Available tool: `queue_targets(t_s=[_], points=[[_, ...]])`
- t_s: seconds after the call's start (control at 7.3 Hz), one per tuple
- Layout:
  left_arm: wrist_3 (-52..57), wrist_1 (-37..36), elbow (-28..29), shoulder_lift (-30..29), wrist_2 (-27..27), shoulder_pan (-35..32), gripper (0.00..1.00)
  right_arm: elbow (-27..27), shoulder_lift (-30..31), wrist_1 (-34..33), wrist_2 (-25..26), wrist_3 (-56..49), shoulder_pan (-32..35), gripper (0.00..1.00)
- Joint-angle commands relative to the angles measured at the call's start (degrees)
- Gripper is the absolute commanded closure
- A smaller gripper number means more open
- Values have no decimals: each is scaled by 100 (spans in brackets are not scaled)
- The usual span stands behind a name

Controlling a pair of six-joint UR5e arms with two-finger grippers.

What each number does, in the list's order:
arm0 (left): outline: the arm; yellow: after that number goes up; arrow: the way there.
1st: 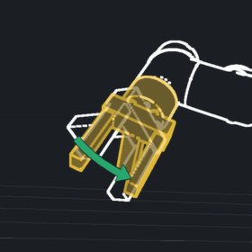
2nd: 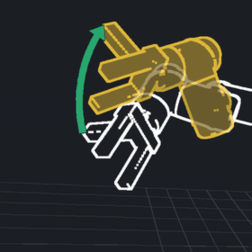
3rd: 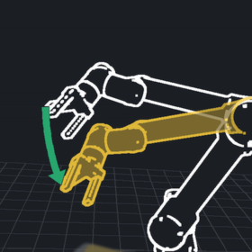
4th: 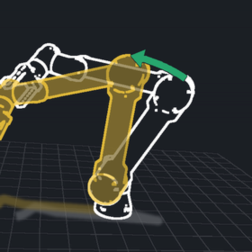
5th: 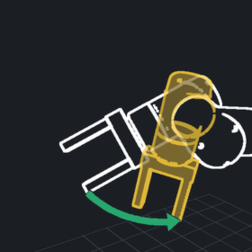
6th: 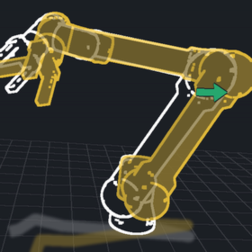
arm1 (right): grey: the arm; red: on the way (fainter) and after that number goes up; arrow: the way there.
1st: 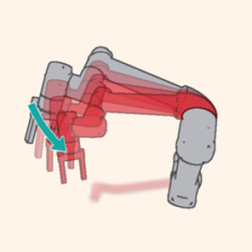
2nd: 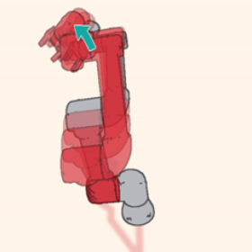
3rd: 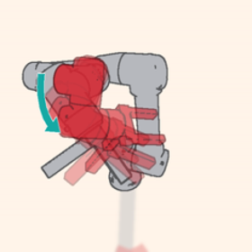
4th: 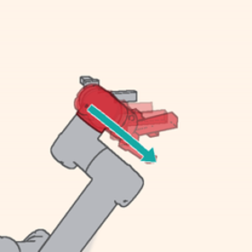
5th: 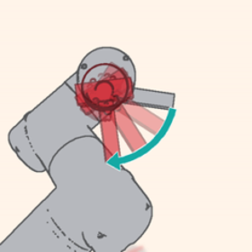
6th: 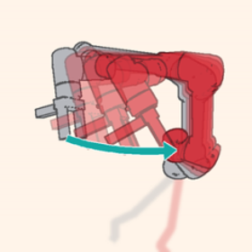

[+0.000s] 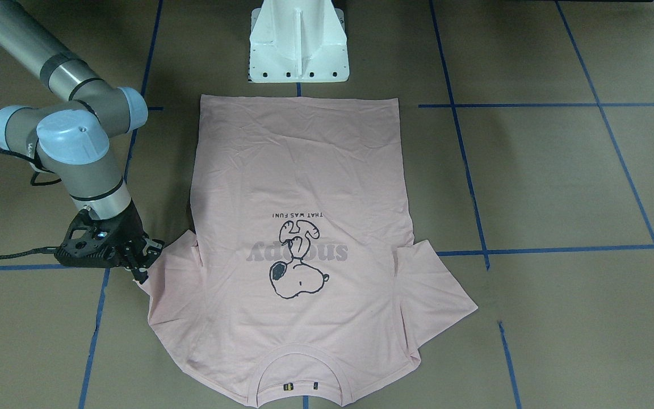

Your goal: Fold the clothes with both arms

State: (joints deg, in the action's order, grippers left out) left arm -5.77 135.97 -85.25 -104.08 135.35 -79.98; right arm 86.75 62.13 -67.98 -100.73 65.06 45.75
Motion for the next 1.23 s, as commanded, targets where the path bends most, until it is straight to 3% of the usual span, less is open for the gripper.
queue_targets(t_s=[0.0,0.27,0.55,0.96,1.1], points=[[-3,0,0,10,0,0,0,185,-550,-882,71,16,-31,100],[-3,0,0,19,0,0,0,-321,-1322,-1200,447,443,-275,100],[5,0,9,28,0,0,0,-1550,-2315,-1165,905,937,-504,100],[-3,0,9,63,0,0,0,-1864,-2495,-1104,1415,991,-751,100],[-3,0,18,63,0,0,0,-1872,-2495,-1112,1477,965,-769,36]])
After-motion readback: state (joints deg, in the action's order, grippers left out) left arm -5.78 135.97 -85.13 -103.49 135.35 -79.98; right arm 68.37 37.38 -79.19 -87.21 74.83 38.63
